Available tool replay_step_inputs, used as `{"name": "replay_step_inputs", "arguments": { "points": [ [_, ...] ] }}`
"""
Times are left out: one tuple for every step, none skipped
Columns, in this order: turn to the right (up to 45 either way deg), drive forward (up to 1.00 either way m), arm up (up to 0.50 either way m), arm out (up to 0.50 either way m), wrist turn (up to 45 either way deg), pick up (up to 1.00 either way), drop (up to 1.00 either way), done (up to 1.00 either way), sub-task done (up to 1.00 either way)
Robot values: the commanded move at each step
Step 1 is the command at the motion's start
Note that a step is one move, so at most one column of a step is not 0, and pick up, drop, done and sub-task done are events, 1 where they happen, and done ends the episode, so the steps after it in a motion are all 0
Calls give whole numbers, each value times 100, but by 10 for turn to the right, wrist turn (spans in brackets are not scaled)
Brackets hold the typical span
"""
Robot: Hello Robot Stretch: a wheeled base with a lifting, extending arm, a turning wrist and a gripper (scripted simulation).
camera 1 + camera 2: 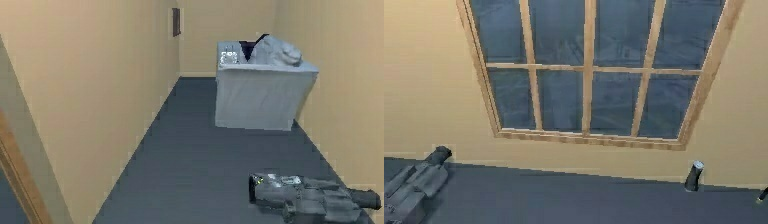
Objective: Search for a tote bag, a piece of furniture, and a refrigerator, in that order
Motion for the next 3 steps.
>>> {"name": "replay_step_inputs", "arguments": {
  "points": [
    [0,100,0,0,0,0,0,0,0],
    [0,100,0,0,0,0,0,0,0],
    [60,0,0,0,0,0,0,0,0]
  ]
}}
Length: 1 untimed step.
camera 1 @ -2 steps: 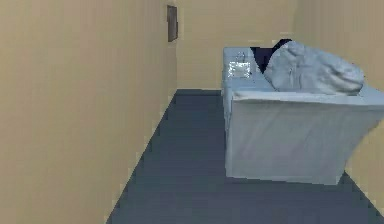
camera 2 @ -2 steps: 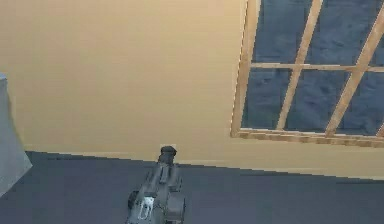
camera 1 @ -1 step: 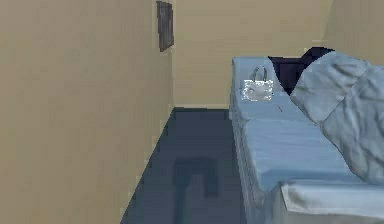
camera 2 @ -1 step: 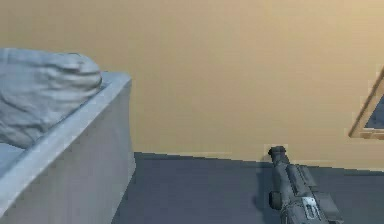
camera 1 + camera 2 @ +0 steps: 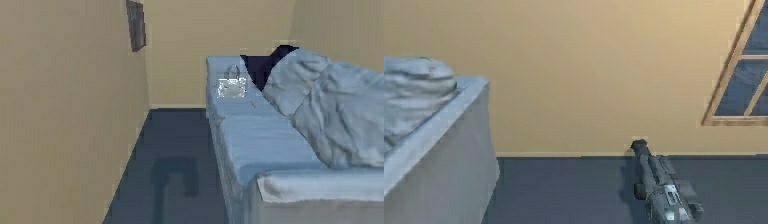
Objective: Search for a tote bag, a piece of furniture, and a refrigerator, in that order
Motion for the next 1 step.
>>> {"name": "replay_step_inputs", "arguments": {
  "points": [
    [0,25,0,0,0,0,0,0,0]
  ]
}}
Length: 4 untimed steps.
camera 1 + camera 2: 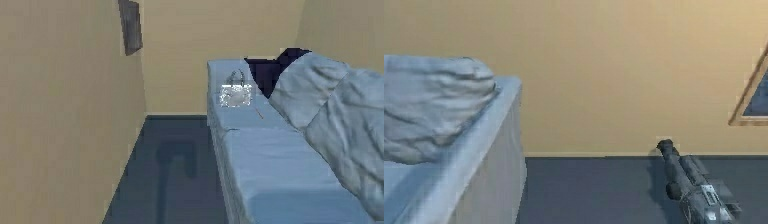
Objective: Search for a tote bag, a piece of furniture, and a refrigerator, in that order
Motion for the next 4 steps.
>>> {"name": "replay_step_inputs", "arguments": {
  "points": [
    [-30,0,0,0,0,0,0,0,0],
    [-450,0,0,0,0,0,0,0,0],
    [-420,0,0,0,0,0,0,0,0],
    [0,30,0,0,0,0,0,0,0]
  ]
}}
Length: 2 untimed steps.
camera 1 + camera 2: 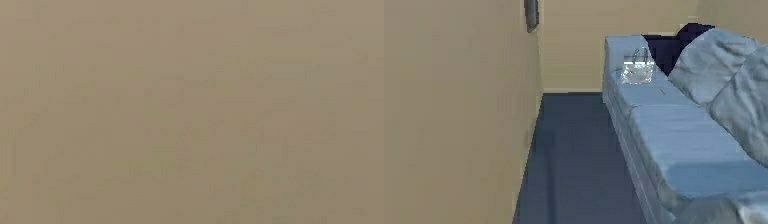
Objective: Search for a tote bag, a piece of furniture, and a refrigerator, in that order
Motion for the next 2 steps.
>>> {"name": "replay_step_inputs", "arguments": {
  "points": [
    [450,0,0,0,0,0,0,0,0],
    [450,0,0,0,0,0,0,0,0]
  ]
}}
